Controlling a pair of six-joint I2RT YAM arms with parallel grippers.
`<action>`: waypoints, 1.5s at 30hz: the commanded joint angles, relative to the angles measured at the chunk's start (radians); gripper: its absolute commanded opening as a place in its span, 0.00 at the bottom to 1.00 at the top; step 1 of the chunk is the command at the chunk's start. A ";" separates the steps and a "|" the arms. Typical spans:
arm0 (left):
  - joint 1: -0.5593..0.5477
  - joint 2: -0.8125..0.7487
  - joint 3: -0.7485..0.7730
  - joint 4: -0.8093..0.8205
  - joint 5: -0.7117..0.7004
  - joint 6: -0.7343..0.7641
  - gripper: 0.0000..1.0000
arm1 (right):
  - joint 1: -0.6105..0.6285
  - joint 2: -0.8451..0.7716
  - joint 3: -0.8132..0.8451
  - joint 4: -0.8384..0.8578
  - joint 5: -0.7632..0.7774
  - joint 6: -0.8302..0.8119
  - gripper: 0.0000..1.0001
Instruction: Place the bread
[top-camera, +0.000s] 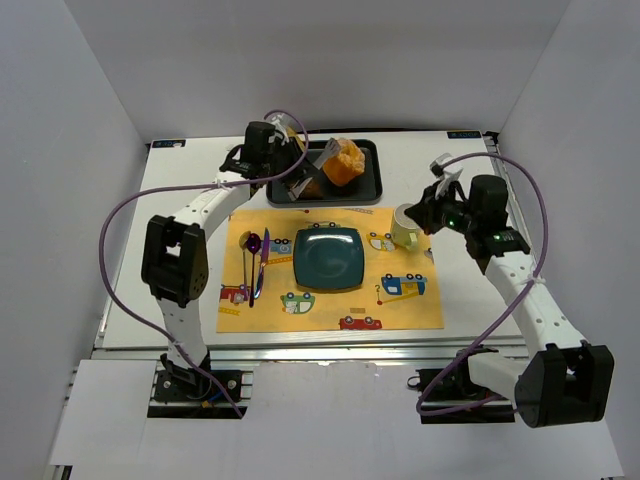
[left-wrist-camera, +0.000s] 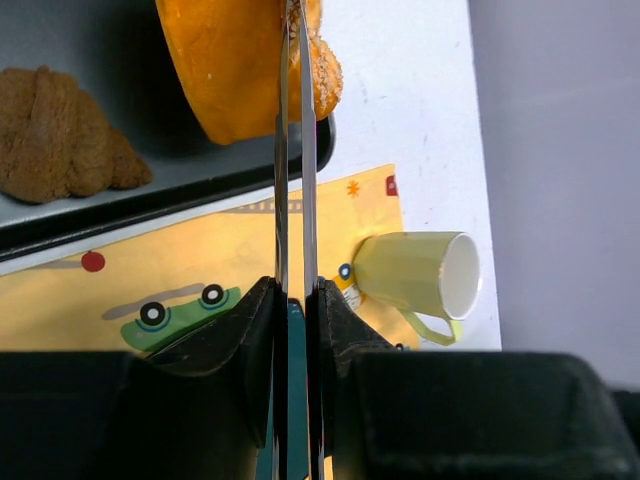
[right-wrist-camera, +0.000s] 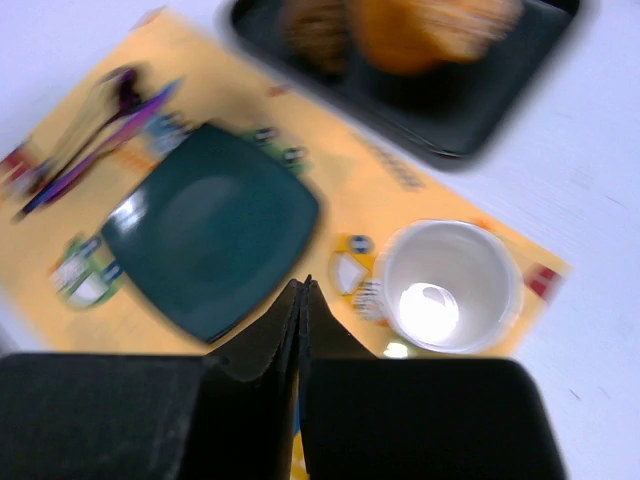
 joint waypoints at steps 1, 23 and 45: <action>-0.002 -0.126 0.030 0.073 0.026 0.009 0.01 | -0.008 0.032 0.030 0.136 0.418 0.197 0.00; -0.002 -0.686 -0.534 0.120 0.101 0.012 0.00 | -0.043 0.075 0.131 -0.154 -0.283 -0.439 0.00; -0.004 -1.044 -1.019 0.191 0.225 -0.166 0.00 | -0.043 0.117 0.136 -0.220 -0.376 -0.415 0.22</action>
